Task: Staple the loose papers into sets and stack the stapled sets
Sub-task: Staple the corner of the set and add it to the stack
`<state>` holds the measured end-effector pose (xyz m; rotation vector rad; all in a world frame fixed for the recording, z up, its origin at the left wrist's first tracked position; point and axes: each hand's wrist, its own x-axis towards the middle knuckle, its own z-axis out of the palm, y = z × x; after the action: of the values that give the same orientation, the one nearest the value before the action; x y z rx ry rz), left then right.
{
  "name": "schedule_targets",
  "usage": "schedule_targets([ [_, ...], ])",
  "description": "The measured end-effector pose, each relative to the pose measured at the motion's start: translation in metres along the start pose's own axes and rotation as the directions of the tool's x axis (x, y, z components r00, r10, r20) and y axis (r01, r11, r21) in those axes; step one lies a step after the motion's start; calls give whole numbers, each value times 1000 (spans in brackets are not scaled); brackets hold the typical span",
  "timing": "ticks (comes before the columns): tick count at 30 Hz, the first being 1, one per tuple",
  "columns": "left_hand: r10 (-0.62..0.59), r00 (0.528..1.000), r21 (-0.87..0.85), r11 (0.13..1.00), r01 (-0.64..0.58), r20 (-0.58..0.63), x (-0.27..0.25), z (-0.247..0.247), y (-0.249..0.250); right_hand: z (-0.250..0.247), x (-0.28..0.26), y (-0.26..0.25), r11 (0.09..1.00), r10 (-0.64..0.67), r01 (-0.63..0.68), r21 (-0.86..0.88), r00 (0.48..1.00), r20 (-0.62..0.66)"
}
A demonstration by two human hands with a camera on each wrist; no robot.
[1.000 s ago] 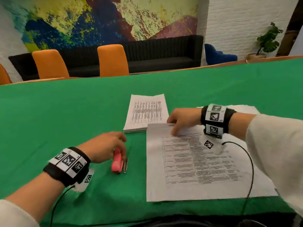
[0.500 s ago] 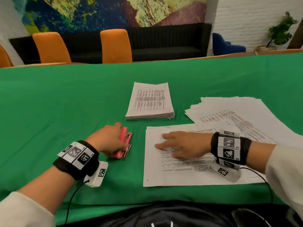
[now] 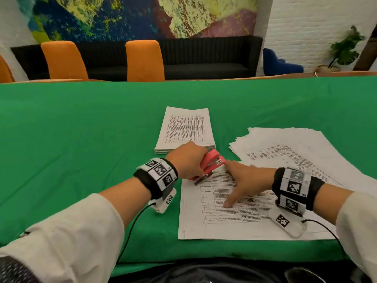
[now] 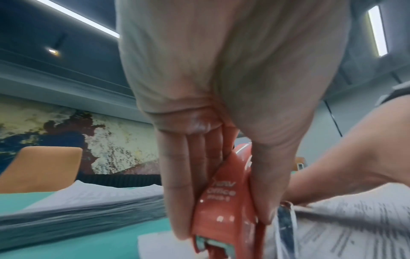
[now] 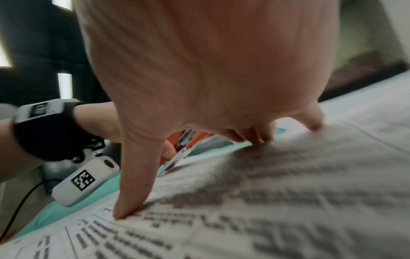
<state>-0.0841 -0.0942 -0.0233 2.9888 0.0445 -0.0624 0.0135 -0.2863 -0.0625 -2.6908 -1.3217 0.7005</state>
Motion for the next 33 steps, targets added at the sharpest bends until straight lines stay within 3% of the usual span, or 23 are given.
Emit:
schedule_targets([
  [3, 30, 1000, 97, 995, -30, 5, 10, 7, 10, 4, 0, 13, 994, -48, 43, 102, 998, 48],
  [8, 96, 995, 168, 981, -98, 19, 12, 12, 13, 17, 3, 36, 965, -94, 88, 245, 995, 15],
  [15, 308, 931, 305, 883, -356, 194, 6, 11, 12, 19, 5, 43, 974, -35, 17, 226, 996, 77],
  [20, 188, 969, 312, 922, -230, 158, 10, 12, 4, 18, 6, 43, 979, -35, 15, 204, 995, 92],
  [25, 254, 943, 327, 891, -315, 216, 6, 12, 1, 13, 2, 37, 982, -56, 34, 184, 992, 116],
  [33, 163, 973, 320, 924, -209, 164, -2, 12, -8, 8, -9, 27, 984, -28, 6, 179, 992, 119],
])
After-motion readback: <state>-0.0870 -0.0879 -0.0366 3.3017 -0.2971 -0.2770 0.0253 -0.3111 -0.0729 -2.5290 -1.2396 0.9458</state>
